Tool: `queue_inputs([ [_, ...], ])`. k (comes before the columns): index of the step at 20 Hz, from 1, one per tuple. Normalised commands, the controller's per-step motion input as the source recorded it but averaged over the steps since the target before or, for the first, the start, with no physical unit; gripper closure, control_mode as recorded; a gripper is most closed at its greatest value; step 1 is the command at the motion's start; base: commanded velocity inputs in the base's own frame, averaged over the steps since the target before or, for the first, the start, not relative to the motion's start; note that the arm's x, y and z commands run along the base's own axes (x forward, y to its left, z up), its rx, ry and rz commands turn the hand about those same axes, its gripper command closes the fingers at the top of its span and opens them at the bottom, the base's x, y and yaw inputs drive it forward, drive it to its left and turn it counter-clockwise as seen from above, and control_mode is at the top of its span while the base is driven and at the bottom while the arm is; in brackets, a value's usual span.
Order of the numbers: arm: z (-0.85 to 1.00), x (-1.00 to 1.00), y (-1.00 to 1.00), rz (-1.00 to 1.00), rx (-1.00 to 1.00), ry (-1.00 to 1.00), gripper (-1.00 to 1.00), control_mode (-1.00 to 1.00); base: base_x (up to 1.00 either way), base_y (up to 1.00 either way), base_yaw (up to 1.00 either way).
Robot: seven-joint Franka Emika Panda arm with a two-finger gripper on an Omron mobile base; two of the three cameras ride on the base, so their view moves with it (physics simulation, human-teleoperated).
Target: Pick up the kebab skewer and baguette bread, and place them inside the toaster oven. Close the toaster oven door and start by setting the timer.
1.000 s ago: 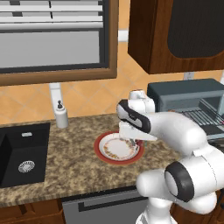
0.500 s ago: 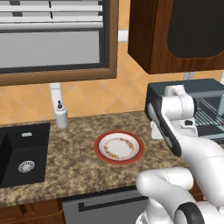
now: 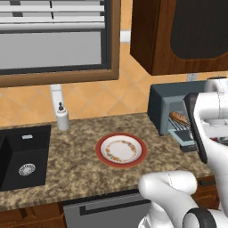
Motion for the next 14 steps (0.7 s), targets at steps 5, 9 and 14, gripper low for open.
queue_inputs([
  [5,0.35,0.02,-0.98,0.15,0.0,-0.02,1.0,-1.0,0.0,0.0,0.0],
  [9,0.03,0.47,-0.48,0.23,0.0,-0.09,1.0,-1.0,0.0,0.0,0.0],
  [14,-0.09,0.67,-0.19,0.23,0.01,-0.16,1.0,-1.0,0.0,0.0,0.0],
])
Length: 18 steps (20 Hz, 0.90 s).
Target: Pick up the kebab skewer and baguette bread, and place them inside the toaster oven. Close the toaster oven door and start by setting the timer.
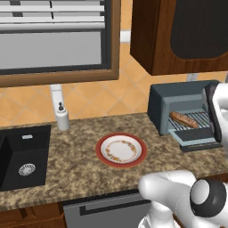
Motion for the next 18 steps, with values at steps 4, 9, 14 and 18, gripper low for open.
queue_inputs([
  [4,-0.18,0.57,-0.29,0.22,0.03,-0.17,1.0,-1.0,0.0,0.0,0.0],
  [9,-0.16,0.57,-0.53,0.17,0.05,-0.04,1.0,-1.0,0.0,0.0,0.0],
  [14,-0.29,0.18,-0.25,0.21,0.05,0.0,1.0,-1.0,0.0,0.0,0.0],
  [18,-0.28,0.13,-0.28,0.24,0.0,0.0,1.0,-1.0,0.0,0.0,0.0],
])
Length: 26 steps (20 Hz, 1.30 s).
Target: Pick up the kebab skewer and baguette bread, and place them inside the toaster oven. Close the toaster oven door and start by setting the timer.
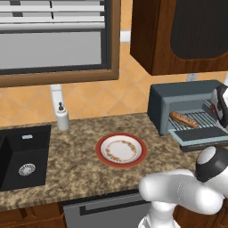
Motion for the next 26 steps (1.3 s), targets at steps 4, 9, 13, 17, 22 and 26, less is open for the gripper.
queue_inputs([
  [4,-0.05,0.17,-0.25,0.27,0.0,0.0,1.0,-1.0,0.0,0.0,0.0],
  [9,-0.16,0.24,-0.01,0.31,0.0,0.0,1.0,-1.0,0.0,0.0,0.0],
  [13,-0.04,0.33,-0.02,0.3,0.0,0.0,1.0,-1.0,0.0,0.0,0.0],
  [17,-0.29,0.37,-0.03,0.2,0.0,0.03,1.0,-1.0,0.0,0.0,0.0],
  [22,-0.27,0.51,0.0,0.1,0.0,0.0,1.0,-1.0,0.0,0.0,0.0],
  [26,-0.16,0.35,-0.03,0.08,0.0,0.0,1.0,-1.0,0.0,0.0,0.0],
])
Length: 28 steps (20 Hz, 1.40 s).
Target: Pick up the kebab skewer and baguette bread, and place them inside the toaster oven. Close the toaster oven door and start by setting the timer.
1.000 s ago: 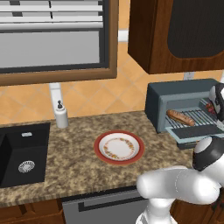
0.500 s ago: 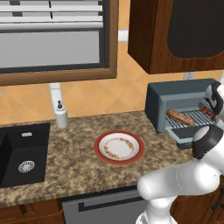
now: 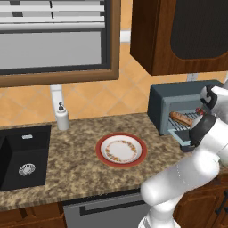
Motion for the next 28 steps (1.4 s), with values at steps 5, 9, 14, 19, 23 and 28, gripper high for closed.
queue_inputs([
  [5,-0.24,0.38,0.0,0.08,0.0,0.0,1.0,-1.0,0.0,0.0,0.0],
  [9,-0.35,0.19,-0.01,0.07,0.0,0.0,1.0,-1.0,0.0,0.0,0.0],
  [14,-0.16,0.25,-0.06,0.05,0.0,0.0,1.0,-1.0,0.0,0.0,0.0],
  [19,-0.09,0.0,-0.08,0.05,0.0,0.0,-1.0,-1.0,0.0,0.0,0.0],
  [23,0.13,0.0,-0.02,0.01,0.0,0.0,-1.0,-1.0,0.0,0.0,0.0],
  [28,0.56,-0.24,-0.05,-0.01,0.0,0.0,-1.0,-1.0,0.0,0.0,0.0],
])
